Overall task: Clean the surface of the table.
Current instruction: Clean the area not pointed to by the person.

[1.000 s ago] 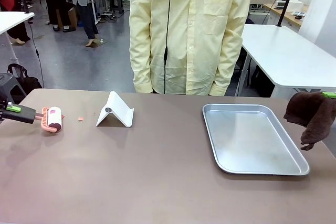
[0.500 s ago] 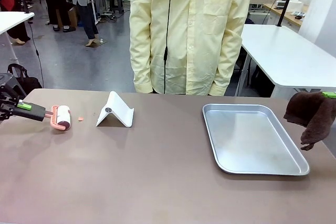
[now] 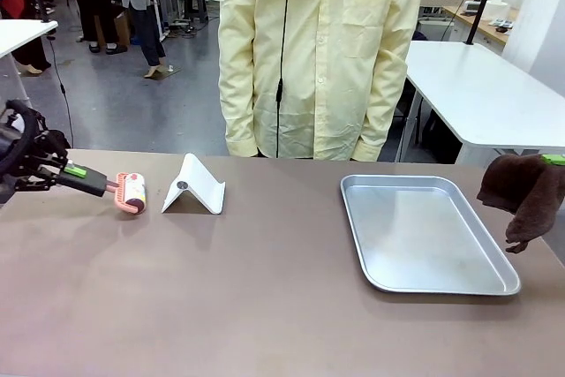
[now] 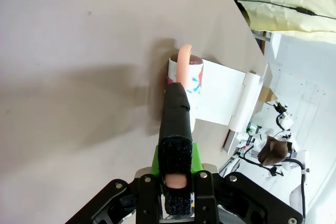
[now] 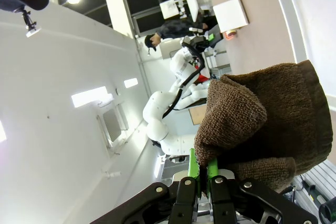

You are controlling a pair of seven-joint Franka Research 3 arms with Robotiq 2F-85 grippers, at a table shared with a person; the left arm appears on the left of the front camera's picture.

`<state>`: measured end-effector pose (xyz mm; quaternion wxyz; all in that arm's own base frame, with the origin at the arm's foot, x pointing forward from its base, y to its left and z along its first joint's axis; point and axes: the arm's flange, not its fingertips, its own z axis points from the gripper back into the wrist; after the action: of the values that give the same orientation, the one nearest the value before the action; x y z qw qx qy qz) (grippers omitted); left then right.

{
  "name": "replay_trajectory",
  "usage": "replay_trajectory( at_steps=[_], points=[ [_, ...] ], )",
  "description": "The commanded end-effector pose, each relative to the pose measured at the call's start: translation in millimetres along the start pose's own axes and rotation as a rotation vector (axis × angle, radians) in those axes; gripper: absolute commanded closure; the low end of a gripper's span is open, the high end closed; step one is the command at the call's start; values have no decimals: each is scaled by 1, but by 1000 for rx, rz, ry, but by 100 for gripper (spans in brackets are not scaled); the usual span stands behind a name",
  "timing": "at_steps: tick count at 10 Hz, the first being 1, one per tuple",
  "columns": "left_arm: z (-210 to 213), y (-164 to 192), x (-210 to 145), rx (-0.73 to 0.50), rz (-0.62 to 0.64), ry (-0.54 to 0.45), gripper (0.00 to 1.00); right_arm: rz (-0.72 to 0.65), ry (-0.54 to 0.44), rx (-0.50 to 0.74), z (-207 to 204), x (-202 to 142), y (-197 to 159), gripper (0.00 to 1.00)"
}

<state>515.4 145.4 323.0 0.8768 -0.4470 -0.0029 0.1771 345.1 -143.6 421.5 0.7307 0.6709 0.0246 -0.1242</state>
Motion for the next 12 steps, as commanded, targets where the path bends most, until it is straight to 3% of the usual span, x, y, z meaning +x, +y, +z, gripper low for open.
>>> replay_trajectory(
  at_steps=[1,4,6,9,12],
  points=[
    [-22,8,3,80,29,9,78,22,7,21,2,1,5,94],
    [-25,13,0,92,17,4,78,22,7,21,2,1,5,94],
    [-2,9,-11,43,-11,5,78,22,7,21,2,1,5,94],
    [103,4,-82,-217,-172,18,78,22,7,21,2,1,5,94],
    [172,43,-154,-375,-210,102,78,22,7,21,2,1,5,94]
  ],
)
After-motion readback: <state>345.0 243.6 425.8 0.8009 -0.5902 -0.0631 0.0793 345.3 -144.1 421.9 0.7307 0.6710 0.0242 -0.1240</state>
